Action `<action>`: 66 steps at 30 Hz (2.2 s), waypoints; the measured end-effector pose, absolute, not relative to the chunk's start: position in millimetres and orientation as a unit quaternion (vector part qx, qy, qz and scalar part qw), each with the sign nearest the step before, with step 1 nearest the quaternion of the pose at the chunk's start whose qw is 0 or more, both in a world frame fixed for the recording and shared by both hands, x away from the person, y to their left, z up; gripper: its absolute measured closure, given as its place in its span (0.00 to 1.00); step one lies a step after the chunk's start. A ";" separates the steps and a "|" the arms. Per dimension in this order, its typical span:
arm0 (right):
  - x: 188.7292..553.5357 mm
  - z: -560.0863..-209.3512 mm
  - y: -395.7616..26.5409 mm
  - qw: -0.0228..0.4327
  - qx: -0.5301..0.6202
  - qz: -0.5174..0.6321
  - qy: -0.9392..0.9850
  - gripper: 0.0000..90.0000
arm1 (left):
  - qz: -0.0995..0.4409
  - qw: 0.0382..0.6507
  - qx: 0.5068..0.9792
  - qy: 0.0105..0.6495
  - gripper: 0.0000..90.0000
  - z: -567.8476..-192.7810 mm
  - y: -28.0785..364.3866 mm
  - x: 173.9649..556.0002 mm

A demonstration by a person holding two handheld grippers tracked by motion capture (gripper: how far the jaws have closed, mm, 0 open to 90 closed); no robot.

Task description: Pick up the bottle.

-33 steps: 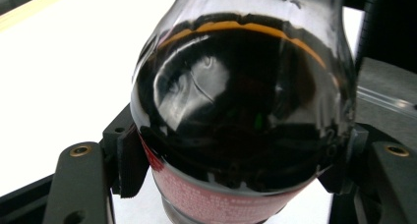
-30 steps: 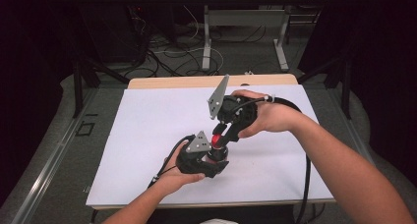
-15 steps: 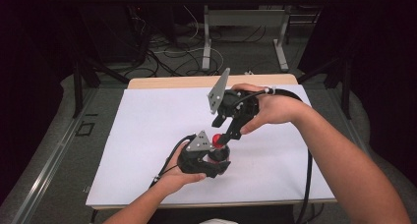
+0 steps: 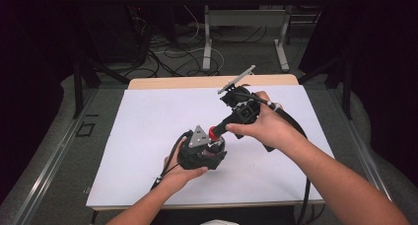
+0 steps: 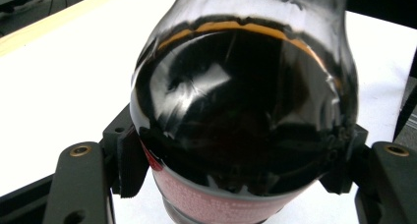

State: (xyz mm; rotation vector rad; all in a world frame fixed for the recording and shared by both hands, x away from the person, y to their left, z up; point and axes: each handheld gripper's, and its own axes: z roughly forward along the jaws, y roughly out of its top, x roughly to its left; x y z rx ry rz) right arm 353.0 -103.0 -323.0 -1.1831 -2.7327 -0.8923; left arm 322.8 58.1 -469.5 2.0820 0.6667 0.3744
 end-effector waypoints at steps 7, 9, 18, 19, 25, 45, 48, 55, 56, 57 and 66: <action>356.0 -327.4 -93.2 0.009 -0.403 -0.264 -0.876 0.62 | 0.161 0.436 0.844 0.267 0.33 -472.2 53.6 322.2; 356.1 -328.1 -90.5 0.016 -0.408 -0.253 -0.877 0.63 | 0.163 0.438 0.842 0.271 0.33 -472.5 53.1 322.1; 356.1 -331.3 -82.9 0.000 -0.382 -0.227 -0.896 0.67 | 0.160 0.429 0.850 0.260 0.33 -472.3 55.4 320.7; 356.1 -331.3 -82.9 0.000 -0.382 -0.227 -0.896 0.67 | 0.160 0.429 0.850 0.260 0.33 -472.3 55.4 320.7; 365.4 -330.5 -84.4 0.013 -0.204 -0.202 -0.958 0.67 | 0.130 0.442 0.855 0.237 0.33 -474.6 57.1 319.8; 369.9 -320.9 -93.1 0.033 0.155 -0.208 -0.965 0.65 | 0.069 0.466 0.864 0.176 0.33 -469.8 55.7 317.4; 375.6 -317.3 -97.0 0.036 0.005 -0.230 -0.972 0.57 | 0.071 0.466 0.862 0.186 0.33 -469.6 56.8 318.4; 365.8 -309.0 -103.1 0.016 -0.263 -0.285 -0.922 0.56 | 0.119 0.448 0.854 0.234 0.33 -470.1 56.9 321.1; 363.8 -307.4 -104.5 0.020 -0.300 -0.292 -0.908 0.58 | 0.119 0.448 0.854 0.234 0.33 -470.1 56.9 321.1; 363.8 -307.4 -104.5 0.020 -0.300 -0.292 -0.908 0.58 | 0.137 0.448 0.851 0.237 0.33 -470.9 56.1 321.4; 357.5 -318.6 -94.5 0.006 -0.363 -0.252 -0.897 0.60 | 0.157 0.443 0.845 0.257 0.33 -472.0 52.1 322.8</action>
